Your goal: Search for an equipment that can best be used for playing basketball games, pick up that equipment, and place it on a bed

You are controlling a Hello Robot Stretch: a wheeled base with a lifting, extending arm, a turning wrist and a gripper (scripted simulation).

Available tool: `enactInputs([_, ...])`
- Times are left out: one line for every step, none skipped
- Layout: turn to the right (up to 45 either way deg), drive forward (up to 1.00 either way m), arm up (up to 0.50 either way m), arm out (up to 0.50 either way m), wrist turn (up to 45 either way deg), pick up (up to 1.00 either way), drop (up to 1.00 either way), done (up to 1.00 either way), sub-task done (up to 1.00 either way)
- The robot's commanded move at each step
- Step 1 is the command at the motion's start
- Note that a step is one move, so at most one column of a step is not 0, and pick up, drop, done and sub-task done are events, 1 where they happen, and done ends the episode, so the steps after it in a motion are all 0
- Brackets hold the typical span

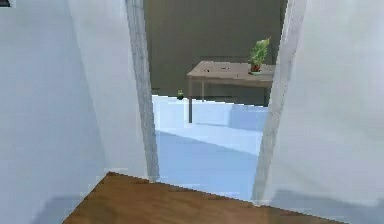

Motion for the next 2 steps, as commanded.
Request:
enactInputs([0.0, 1.00, 0.00, 0.00, 0.0, 0.00, 0.00, 0.00, 0.00])
enactInputs([0.0, 0.20, 0.00, 0.00, 0.0, 0.00, 0.00, 0.00, 0.00])
